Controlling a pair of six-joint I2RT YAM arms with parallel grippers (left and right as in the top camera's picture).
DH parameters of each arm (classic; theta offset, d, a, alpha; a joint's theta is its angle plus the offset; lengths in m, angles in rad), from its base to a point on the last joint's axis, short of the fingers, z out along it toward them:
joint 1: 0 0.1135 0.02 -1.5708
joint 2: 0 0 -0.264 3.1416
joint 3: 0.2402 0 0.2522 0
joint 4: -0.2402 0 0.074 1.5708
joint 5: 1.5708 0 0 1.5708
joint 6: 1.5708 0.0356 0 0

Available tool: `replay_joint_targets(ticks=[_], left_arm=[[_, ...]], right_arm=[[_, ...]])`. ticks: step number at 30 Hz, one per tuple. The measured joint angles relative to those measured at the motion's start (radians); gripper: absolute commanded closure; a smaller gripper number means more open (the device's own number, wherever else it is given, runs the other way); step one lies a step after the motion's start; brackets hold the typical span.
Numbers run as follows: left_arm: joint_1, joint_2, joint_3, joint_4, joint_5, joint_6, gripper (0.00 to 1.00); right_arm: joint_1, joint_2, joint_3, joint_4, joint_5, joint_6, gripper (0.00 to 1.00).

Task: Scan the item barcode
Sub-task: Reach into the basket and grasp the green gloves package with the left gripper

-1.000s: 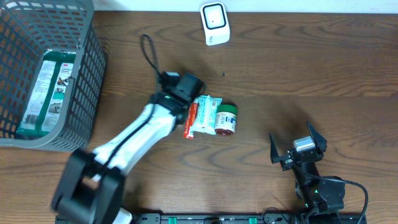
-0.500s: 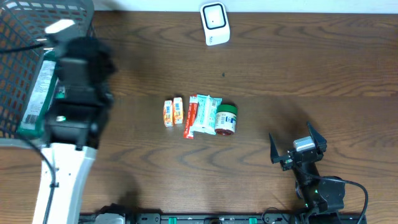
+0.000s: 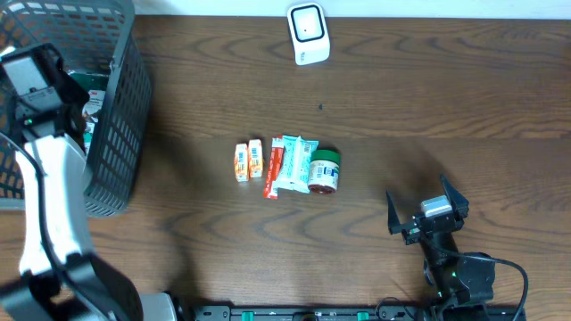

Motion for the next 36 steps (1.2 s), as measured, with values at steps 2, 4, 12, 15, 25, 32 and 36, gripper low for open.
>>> replay_joint_targets(ticks=[2,4,12,15,25,32,36], left_arm=[[0.034,0.048,0.000,0.005,0.074,0.034,0.28],[0.061,0.090,0.000,0.003,0.131,0.067,0.24],[0.094,0.280,0.000,-0.002,0.225,0.269,0.15],[0.094,0.341,0.000,-0.002,0.225,0.311,0.13],[0.094,0.411,0.003,0.017,0.203,0.344,0.13],[0.088,0.426,0.016,0.027,0.164,0.345,0.68],[0.084,0.430,0.016,0.029,0.133,0.350,0.91]], right_arm=[[0.000,0.000,0.000,0.000,0.000,0.000,0.01],[0.000,0.000,0.000,0.000,0.000,0.000,0.01],[0.000,0.000,0.000,0.000,0.000,0.000,0.01],[0.000,0.000,0.000,0.000,0.000,0.000,0.01],[0.000,0.000,0.000,0.000,0.000,0.000,0.01],[0.000,0.000,0.000,0.000,0.000,0.000,0.01],[0.000,0.000,0.000,0.000,0.000,0.000,0.01]])
